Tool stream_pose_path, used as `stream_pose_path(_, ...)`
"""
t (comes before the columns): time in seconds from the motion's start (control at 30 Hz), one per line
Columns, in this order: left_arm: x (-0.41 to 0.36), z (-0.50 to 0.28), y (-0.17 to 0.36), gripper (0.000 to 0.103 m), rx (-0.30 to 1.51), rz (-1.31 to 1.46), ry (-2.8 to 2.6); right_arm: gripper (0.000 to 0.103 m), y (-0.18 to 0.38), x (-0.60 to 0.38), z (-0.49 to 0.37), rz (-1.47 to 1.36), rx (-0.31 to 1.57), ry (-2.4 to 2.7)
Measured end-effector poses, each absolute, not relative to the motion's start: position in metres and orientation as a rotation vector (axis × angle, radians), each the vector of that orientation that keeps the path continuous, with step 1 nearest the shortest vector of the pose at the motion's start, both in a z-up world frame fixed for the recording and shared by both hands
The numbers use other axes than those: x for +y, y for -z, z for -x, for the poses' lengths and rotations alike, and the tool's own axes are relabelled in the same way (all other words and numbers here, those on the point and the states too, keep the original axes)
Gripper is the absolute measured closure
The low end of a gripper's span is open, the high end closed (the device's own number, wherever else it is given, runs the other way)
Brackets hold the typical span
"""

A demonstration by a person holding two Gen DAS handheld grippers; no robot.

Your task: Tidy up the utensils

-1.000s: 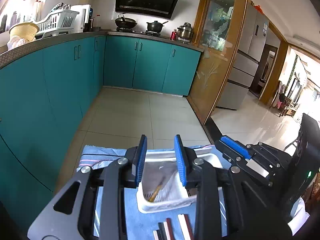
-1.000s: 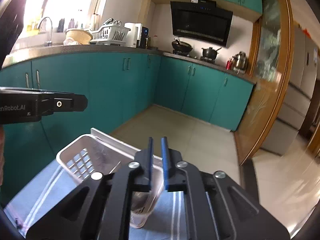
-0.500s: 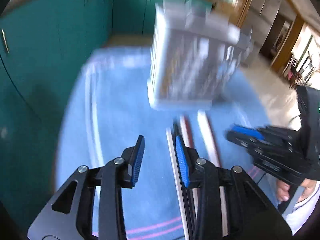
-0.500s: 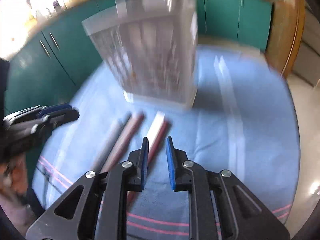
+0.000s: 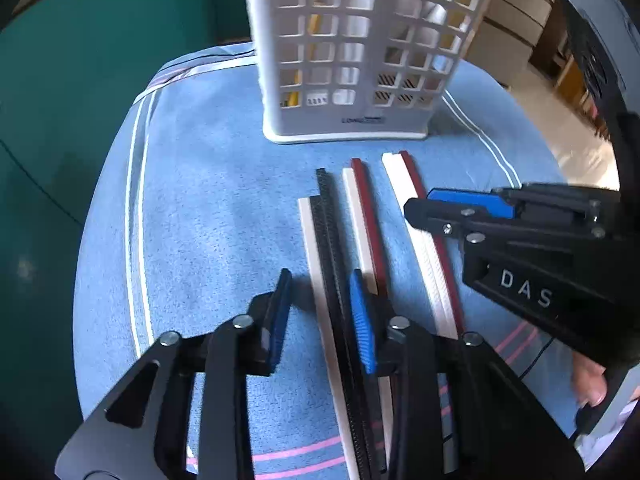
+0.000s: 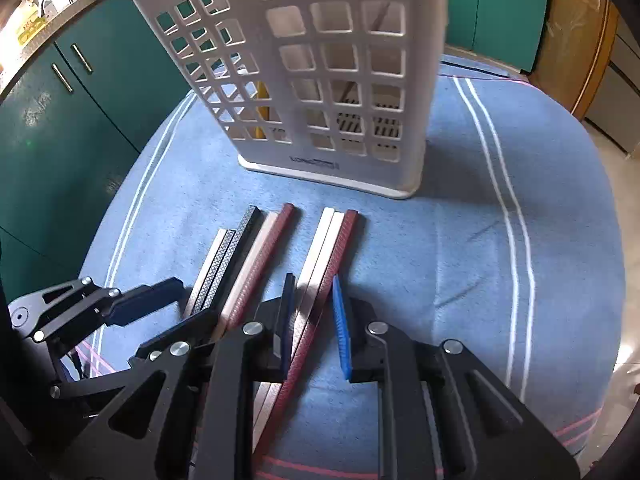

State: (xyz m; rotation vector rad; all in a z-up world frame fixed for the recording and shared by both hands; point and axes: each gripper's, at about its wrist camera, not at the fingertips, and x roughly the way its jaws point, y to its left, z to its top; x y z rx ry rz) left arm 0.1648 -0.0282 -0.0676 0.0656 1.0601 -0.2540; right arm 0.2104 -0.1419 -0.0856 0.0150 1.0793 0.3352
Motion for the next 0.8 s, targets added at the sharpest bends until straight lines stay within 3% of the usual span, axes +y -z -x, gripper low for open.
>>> stream_pose_path(0.07,-0.023,-0.165,0.067,0.082,1.063,-0.039,0.241,0.085,0.086,-0.139,-0.211,-0.030,1.078,-0.353)
stream_pose_path(0.2,-0.015,-0.164,0.064,0.083,1.070,-0.026,0.200,0.103,0.083,-0.154,-0.205,-0.055,1.059,-0.360)
stream_pose_path(0.27,-0.012,-0.165,0.062,0.086,1.064,-0.021,0.190,0.103,0.082,-0.166,-0.201,-0.077,1.057,-0.352)
stream_pose_path(0.33,-0.008,-0.164,0.057,0.097,1.054,-0.019,0.177,0.103,0.084,-0.183,-0.200,-0.093,1.058,-0.329)
stream_pose_path(0.43,-0.004,-0.161,0.047,0.097,1.037,-0.008,0.175,0.103,0.083,-0.206,-0.201,-0.136,1.053,-0.312)
stream_pose_path(0.53,0.000,-0.168,0.047,0.097,1.043,-0.006,0.165,0.100,0.079,-0.213,-0.205,-0.187,1.052,-0.338)
stream_pose_path(0.6,0.001,-0.175,0.052,0.097,1.060,0.004,0.179,0.083,0.078,-0.212,-0.206,-0.189,1.047,-0.355)
stream_pose_path(0.8,0.007,-0.184,0.061,0.094,1.074,0.022,0.167,0.083,0.085,-0.167,-0.224,-0.131,1.064,-0.372)
